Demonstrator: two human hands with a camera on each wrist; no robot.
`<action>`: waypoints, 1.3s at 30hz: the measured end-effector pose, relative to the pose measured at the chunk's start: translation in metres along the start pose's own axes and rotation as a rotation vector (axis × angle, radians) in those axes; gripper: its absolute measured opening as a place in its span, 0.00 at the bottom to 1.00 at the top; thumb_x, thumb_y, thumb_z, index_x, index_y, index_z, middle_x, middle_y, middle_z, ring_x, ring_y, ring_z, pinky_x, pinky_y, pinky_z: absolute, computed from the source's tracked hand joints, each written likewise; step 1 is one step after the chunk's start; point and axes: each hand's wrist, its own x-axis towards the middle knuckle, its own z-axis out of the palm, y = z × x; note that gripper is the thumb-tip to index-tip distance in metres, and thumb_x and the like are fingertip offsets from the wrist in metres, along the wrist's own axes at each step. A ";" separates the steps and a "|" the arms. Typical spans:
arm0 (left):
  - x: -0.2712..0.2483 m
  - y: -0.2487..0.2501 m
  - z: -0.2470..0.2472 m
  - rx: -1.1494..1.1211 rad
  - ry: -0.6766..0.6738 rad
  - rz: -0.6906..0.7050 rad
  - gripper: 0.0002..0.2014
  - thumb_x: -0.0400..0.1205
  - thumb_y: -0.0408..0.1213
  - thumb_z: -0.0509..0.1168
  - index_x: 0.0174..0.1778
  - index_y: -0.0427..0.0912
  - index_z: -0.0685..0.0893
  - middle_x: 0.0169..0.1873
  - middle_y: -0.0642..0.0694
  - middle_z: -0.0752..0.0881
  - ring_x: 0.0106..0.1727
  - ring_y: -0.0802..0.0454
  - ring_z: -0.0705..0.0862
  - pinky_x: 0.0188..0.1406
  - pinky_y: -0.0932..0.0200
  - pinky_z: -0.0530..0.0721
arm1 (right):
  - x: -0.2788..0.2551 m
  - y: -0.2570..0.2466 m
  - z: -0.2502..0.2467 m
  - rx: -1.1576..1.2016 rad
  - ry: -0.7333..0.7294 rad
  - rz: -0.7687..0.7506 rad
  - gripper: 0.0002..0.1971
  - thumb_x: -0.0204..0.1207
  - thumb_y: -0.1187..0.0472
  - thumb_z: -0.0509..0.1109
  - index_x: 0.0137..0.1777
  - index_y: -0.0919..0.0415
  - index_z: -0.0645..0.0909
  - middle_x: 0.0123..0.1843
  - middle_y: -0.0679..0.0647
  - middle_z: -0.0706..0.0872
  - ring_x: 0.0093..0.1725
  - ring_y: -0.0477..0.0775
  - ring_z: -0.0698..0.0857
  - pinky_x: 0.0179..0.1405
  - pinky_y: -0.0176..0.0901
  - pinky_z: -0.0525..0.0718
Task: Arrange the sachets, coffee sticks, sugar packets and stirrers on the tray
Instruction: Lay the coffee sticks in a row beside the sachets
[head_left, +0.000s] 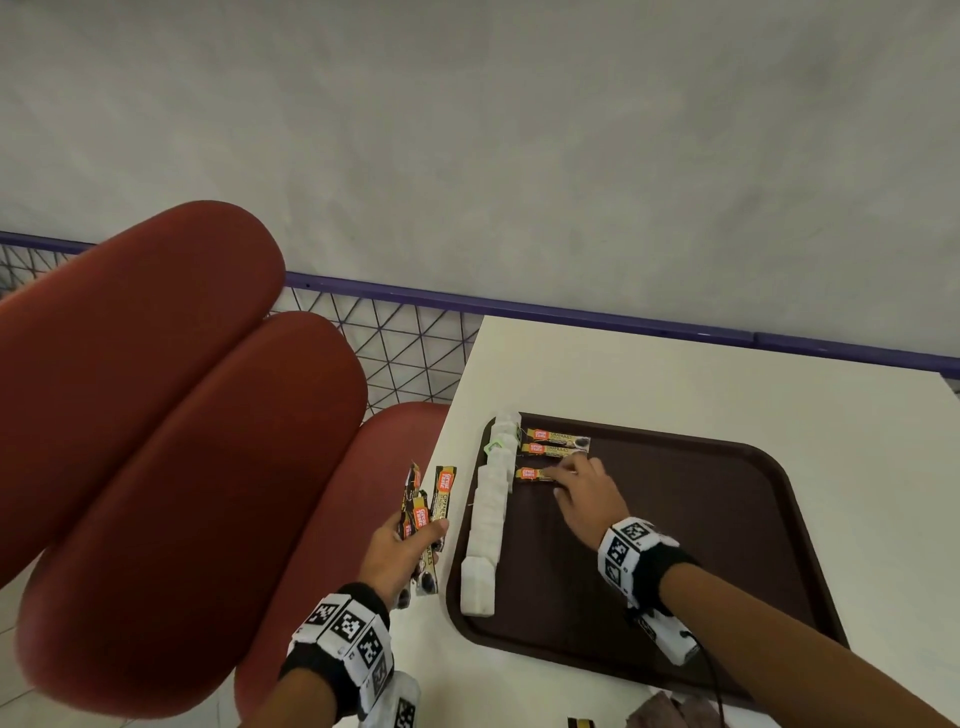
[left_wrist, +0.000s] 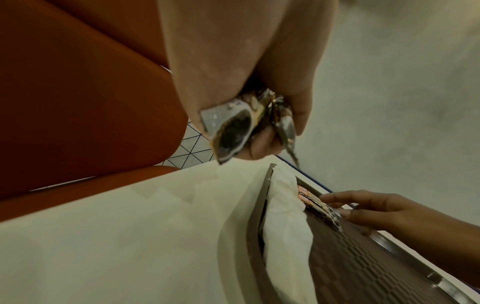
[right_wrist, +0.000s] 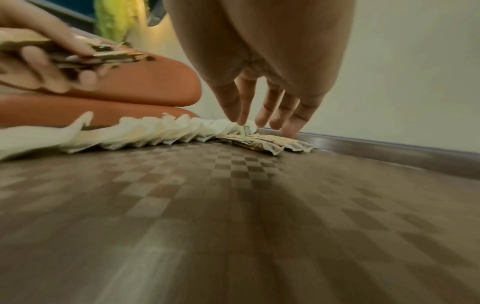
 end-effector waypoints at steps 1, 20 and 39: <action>0.000 0.000 0.000 0.004 -0.002 0.001 0.04 0.77 0.35 0.71 0.45 0.44 0.83 0.34 0.46 0.86 0.37 0.49 0.82 0.44 0.55 0.79 | -0.001 -0.002 0.002 -0.049 -0.034 -0.017 0.20 0.82 0.58 0.56 0.73 0.49 0.70 0.71 0.49 0.70 0.71 0.53 0.67 0.68 0.45 0.70; 0.002 -0.003 0.002 0.019 -0.045 -0.006 0.06 0.76 0.39 0.72 0.46 0.46 0.85 0.32 0.46 0.84 0.33 0.49 0.80 0.33 0.56 0.77 | 0.005 -0.015 0.003 -0.158 -0.121 0.146 0.24 0.83 0.50 0.54 0.78 0.52 0.62 0.78 0.51 0.63 0.77 0.57 0.61 0.72 0.52 0.67; -0.004 -0.001 0.020 0.044 -0.071 0.068 0.07 0.74 0.35 0.74 0.45 0.42 0.83 0.39 0.42 0.87 0.44 0.45 0.85 0.53 0.50 0.81 | -0.030 -0.071 -0.014 0.786 -0.331 0.017 0.09 0.83 0.54 0.59 0.47 0.57 0.76 0.50 0.53 0.81 0.51 0.48 0.78 0.56 0.39 0.75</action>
